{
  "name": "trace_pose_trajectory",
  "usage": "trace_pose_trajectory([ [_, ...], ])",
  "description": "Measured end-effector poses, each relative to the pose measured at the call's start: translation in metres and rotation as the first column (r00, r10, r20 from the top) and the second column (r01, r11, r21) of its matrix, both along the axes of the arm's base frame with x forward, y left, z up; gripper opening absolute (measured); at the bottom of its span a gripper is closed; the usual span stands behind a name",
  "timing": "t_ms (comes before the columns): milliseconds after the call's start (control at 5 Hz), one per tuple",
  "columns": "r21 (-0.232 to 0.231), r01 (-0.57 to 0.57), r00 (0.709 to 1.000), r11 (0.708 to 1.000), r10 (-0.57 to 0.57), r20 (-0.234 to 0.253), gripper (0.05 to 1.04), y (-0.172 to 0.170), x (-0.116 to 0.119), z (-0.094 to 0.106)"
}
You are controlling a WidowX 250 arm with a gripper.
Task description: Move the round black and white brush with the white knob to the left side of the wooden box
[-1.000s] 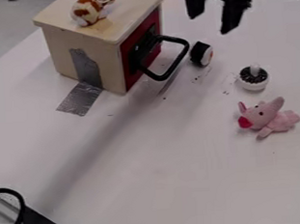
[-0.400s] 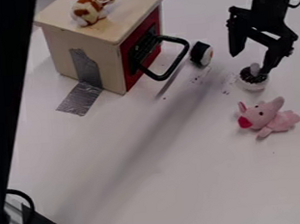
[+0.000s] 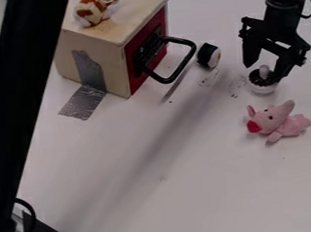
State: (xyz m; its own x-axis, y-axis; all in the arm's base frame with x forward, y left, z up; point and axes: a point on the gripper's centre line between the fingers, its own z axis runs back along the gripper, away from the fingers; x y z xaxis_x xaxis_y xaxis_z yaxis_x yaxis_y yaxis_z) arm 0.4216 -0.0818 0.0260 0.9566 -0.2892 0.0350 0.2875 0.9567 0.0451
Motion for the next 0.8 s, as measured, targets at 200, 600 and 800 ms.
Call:
trace_pose_trajectory([
  [200,0.002,-0.003,1.0,1.0,0.003,-0.008,0.499,0.005,0.0,-0.001],
  [600,0.008,0.0,0.999,1.0,0.0,-0.034,0.212,0.008,-0.005,-0.001],
  [800,-0.026,-0.048,0.999,0.999,0.048,0.008,0.212,0.024,-0.008,0.031],
])
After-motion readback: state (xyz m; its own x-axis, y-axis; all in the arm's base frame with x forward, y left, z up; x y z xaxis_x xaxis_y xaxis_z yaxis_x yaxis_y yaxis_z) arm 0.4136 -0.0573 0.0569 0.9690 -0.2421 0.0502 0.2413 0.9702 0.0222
